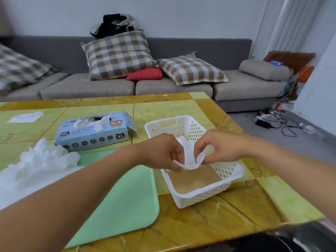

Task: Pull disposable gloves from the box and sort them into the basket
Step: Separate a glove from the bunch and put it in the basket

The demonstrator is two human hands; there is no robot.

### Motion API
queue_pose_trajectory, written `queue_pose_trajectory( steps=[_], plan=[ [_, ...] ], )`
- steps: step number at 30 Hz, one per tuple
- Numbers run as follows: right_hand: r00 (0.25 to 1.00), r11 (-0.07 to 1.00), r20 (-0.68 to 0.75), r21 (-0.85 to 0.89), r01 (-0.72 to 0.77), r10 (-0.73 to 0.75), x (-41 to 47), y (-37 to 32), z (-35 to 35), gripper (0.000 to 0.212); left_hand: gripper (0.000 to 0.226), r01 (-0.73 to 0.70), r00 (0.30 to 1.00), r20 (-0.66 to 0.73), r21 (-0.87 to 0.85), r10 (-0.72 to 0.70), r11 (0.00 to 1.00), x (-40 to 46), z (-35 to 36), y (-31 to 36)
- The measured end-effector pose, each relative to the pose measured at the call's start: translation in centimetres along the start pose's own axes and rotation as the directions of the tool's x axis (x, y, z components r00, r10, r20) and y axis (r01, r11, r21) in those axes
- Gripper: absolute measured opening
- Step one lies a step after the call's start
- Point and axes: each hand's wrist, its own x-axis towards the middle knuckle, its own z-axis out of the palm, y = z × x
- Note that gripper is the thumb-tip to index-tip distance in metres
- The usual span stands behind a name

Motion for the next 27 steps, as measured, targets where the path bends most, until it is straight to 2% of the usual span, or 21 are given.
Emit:
queue_pose_trajectory(
  steps=[4,8,11,14,15,16,18,20,22,24,27],
  plan=[
    [0.983,0.994,0.184,-0.105,0.002,0.018,-0.1,-1.2,1.1,0.011,0.018,0.000,0.980,0.197,0.125,-0.025,0.992,0.2,0.6,1.5],
    [0.909,0.973,0.389,-0.224,-0.063,0.148,0.3,-1.7,1.2,0.013,0.018,0.012,0.945,0.325,0.104,-0.046,0.995,0.5,0.9,2.8],
    [0.823,0.937,0.494,-0.326,-0.124,0.280,0.8,-2.4,1.4,0.023,0.031,0.079,0.954,0.278,0.126,-0.112,0.989,0.5,0.5,2.8],
    [0.742,0.922,0.558,-0.315,-0.224,0.371,1.2,-3.2,0.2,0.014,0.036,0.129,0.962,0.193,0.296,-0.191,0.946,0.6,0.5,2.1],
    [0.760,0.927,0.535,-0.270,-0.261,0.370,1.4,-3.3,-0.5,0.011,0.038,0.145,0.961,0.176,0.345,-0.215,0.927,0.6,0.7,1.9],
    [0.812,0.934,0.464,-0.221,-0.281,0.354,1.9,-3.1,-1.0,0.012,0.040,0.162,0.958,0.162,0.376,-0.237,0.912,0.7,0.9,1.8],
    [0.926,0.945,0.221,-0.188,-0.267,0.306,3.5,-2.4,-1.3,0.023,0.046,0.189,0.949,0.154,0.417,-0.274,0.889,0.9,1.1,1.8],
    [0.944,0.923,0.053,-0.235,-0.305,0.325,5.4,-1.3,-0.1,0.045,0.051,0.208,0.937,0.160,0.457,-0.310,0.865,1.3,1.1,2.0],
    [0.928,0.896,0.049,-0.283,-0.342,0.370,7.0,-0.2,1.8,0.062,0.052,0.220,0.922,0.174,0.496,-0.345,0.840,1.8,1.1,2.3],
    [0.928,0.904,0.064,-0.261,-0.339,0.367,8.0,0.7,2.9,0.069,0.047,0.225,0.902,0.200,0.537,-0.382,0.813,2.1,1.4,2.3],
    [0.936,0.917,0.017,-0.204,-0.342,0.352,8.4,1.6,3.3,0.077,0.053,0.247,0.858,0.229,0.602,-0.460,0.760,2.1,1.8,2.4]
  ],
)
